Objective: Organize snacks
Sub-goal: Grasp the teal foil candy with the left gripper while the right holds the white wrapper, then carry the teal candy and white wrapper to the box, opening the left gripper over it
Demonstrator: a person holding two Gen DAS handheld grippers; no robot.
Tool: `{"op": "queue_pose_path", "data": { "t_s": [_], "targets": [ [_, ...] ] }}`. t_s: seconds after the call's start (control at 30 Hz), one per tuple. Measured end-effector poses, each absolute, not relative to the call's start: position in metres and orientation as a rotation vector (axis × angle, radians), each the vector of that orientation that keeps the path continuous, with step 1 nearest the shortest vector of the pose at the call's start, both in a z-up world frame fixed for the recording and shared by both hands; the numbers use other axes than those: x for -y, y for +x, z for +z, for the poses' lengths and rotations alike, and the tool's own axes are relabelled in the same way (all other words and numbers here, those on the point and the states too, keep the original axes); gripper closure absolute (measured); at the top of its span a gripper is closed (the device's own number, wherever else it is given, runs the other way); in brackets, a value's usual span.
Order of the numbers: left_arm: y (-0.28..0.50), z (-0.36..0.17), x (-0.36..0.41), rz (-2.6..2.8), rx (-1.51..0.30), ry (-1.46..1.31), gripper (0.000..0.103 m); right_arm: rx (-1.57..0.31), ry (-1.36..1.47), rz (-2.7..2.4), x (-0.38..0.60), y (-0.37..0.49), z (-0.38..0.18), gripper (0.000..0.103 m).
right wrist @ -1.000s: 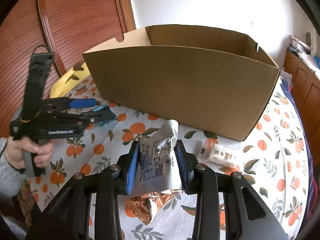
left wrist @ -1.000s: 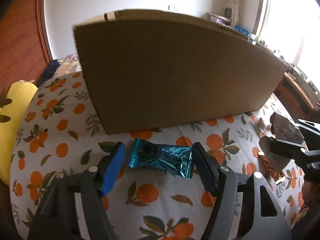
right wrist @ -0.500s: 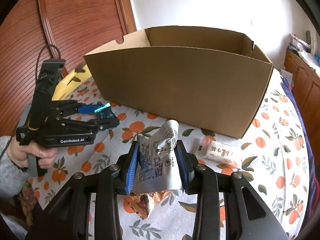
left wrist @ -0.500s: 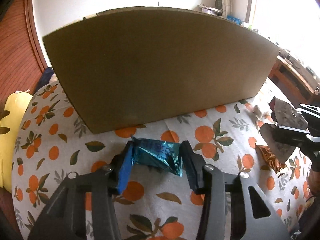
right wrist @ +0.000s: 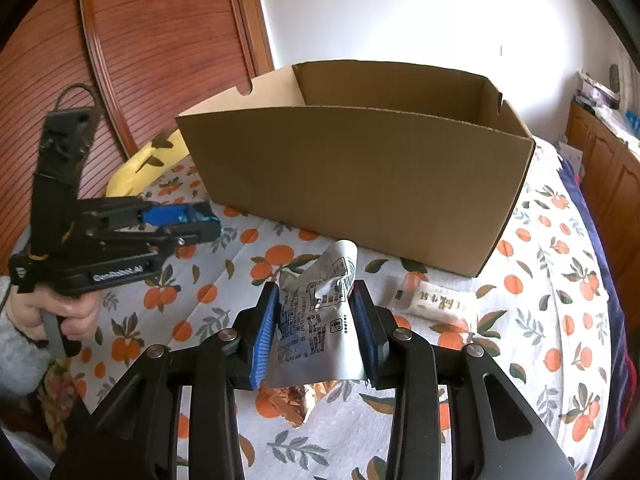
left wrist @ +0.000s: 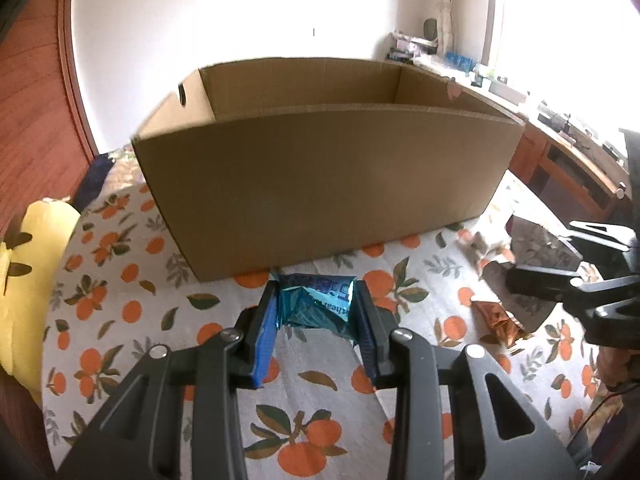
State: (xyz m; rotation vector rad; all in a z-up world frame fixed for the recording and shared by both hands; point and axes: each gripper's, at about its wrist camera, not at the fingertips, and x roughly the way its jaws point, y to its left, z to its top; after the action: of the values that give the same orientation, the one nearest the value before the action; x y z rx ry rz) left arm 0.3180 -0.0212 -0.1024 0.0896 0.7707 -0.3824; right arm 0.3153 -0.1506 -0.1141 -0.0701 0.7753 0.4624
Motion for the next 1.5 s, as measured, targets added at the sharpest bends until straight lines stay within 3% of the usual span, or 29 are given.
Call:
{"op": "queue_pose_path", "data": {
  "t_s": [0.63, 1.5],
  "targets": [
    [0.293, -0.072, 0.032, -0.395, -0.704, 0.119, 0.068, -0.774, -0.080, 0.428, 0.156, 0.302, -0.109, 0.067],
    [0.249, 0.000, 0.030, -0.369, -0.556, 0.107, 0.067, -0.665, -0.064, 0.392, 0.176, 0.254, -0.045, 0.067]
  ]
}}
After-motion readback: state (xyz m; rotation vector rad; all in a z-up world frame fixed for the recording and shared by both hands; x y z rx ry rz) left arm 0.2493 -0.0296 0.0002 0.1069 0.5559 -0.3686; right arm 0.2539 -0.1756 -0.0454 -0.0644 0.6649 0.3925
